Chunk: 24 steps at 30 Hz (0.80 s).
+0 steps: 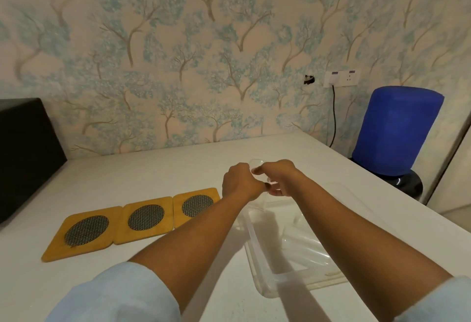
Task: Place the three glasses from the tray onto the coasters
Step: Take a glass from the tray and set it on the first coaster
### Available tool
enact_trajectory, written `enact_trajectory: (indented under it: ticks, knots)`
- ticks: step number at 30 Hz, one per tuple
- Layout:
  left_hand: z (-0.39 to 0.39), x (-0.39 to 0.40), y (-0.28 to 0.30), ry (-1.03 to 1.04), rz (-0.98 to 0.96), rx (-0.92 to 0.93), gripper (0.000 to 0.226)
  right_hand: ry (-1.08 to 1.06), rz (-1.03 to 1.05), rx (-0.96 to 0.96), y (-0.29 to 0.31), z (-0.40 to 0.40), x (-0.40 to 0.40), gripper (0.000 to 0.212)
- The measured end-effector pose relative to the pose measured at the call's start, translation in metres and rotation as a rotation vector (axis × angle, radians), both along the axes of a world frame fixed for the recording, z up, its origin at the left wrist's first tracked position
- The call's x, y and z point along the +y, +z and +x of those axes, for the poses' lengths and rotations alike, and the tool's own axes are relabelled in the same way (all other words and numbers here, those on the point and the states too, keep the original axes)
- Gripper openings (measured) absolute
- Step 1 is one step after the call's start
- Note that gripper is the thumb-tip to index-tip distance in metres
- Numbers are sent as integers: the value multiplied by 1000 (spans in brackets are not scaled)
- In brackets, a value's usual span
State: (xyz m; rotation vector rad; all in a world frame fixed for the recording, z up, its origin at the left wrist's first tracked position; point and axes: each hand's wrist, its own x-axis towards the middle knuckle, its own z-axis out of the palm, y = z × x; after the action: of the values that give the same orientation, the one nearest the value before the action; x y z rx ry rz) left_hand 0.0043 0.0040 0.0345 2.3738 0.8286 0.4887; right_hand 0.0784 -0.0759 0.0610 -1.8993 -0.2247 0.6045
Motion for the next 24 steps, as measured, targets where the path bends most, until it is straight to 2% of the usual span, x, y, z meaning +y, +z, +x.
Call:
enact_trajectory:
  ticks: [3,7,9,19,24]
  knots:
    - [-17,17,3,16,36,-89,62,28,119,-8,6,-14,12,22]
    - [-42,44,1,40,1,-183,88,56,169,-31,7,-37,36,24]
    - [-59,58,-2,62,-6,-230,92,89,184,-42,5,-49,52,27]
    - [-141,120,-26,243,-25,-330,80,329,190,-204,-19,-109,129,44]
    - [-177,150,-35,305,-42,-340,81,420,195,-177,-25,-136,160,48]
